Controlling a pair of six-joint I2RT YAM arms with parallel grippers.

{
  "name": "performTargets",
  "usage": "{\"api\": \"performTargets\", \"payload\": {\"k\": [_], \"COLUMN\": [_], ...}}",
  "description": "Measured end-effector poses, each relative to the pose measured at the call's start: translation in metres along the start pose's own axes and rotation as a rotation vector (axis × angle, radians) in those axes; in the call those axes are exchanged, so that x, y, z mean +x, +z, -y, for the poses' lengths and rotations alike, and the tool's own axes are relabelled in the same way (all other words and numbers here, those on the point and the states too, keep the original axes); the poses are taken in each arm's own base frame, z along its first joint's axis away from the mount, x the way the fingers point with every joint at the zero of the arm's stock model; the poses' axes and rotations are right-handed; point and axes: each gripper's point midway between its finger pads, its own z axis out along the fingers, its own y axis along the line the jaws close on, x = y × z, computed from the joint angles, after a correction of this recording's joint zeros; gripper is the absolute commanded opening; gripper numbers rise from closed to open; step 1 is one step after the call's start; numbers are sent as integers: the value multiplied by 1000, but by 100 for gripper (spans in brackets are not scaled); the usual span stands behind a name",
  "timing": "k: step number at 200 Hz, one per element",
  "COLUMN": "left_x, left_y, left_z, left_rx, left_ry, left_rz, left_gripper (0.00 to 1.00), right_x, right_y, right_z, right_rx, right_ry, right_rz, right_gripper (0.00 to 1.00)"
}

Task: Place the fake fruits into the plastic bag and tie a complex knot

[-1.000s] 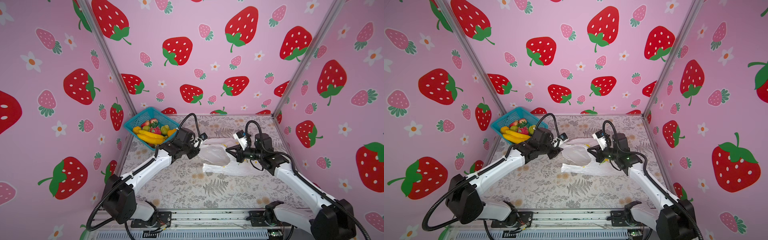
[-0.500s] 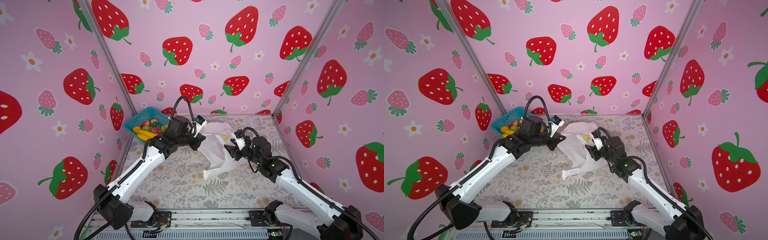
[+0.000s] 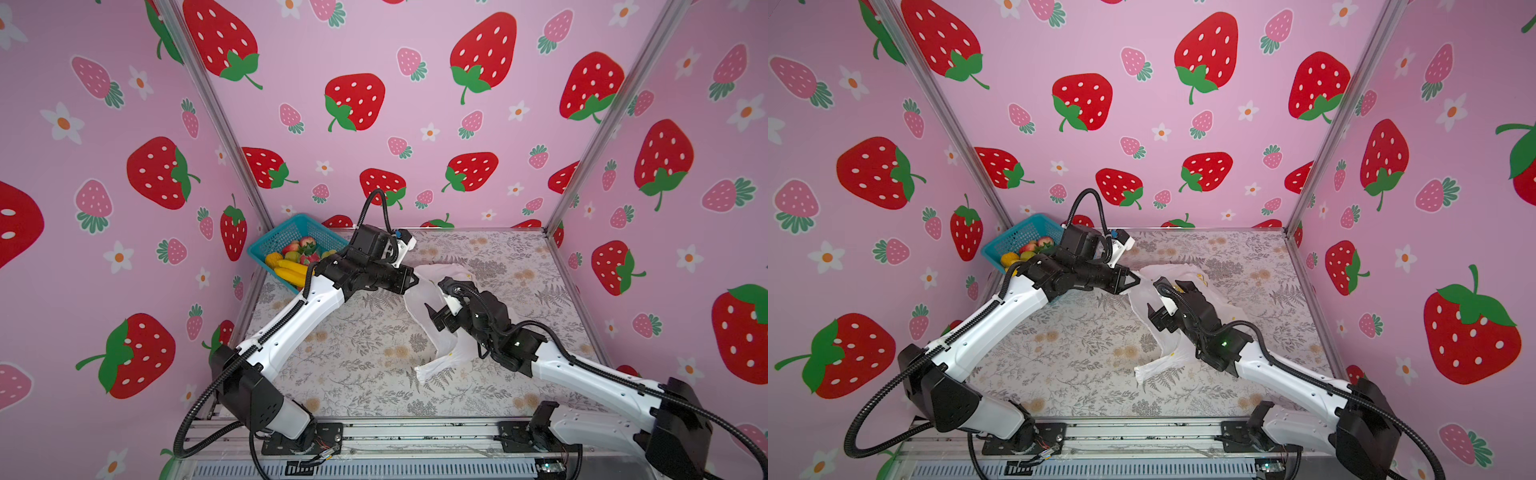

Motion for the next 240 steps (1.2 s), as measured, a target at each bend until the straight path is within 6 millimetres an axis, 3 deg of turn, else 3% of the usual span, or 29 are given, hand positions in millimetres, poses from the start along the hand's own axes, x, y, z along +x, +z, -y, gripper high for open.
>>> {"api": "performTargets", "payload": {"k": [8,24,48,55,63,72,103,125,146,169,187,214,240], "left_x": [0,-1,-2,-1,0,1,-5,-8,-4,13,30,51,48], "left_y": [-1,-4,-8,-9,-9,-9,-10,-17,-38,-62,-69,-58,-42], "left_z": [1,3,-3,-7,-11,-17,-39,-53,-65,-75,-87,-104,-100], "left_rx": [7,16,-1,-20,-42,-76,-184,-252,-317,-352,-363,-336,-237], "left_ry": [-12,-25,-31,-30,-26,-14,4,-10,-50,-137,-229,-381,-487], "left_rz": [-3,-6,-7,-9,-13,-16,21,61,148,256,316,341,343], "left_gripper": [0,0,0,4,18,26,53,73,86,90,91,92,93], "right_x": [15,39,40,37,30,22,14,15,11,2,-4,-5,-5], "right_y": [6,13,10,9,6,4,7,11,11,10,11,15,17], "right_z": [3,16,31,36,42,49,68,51,41,42,40,35,31], "right_rx": [52,152,202,192,171,134,-18,-138,-212,-247,-274,-312,-331], "right_ry": [-12,-42,-2,27,75,152,480,639,753,841,877,881,863], "right_rz": [-43,-117,-123,-109,-84,-49,7,-17,-23,1,19,26,30], "right_gripper": [88,61,29,19,8,0,0,0,0,0,0,0,0]}}
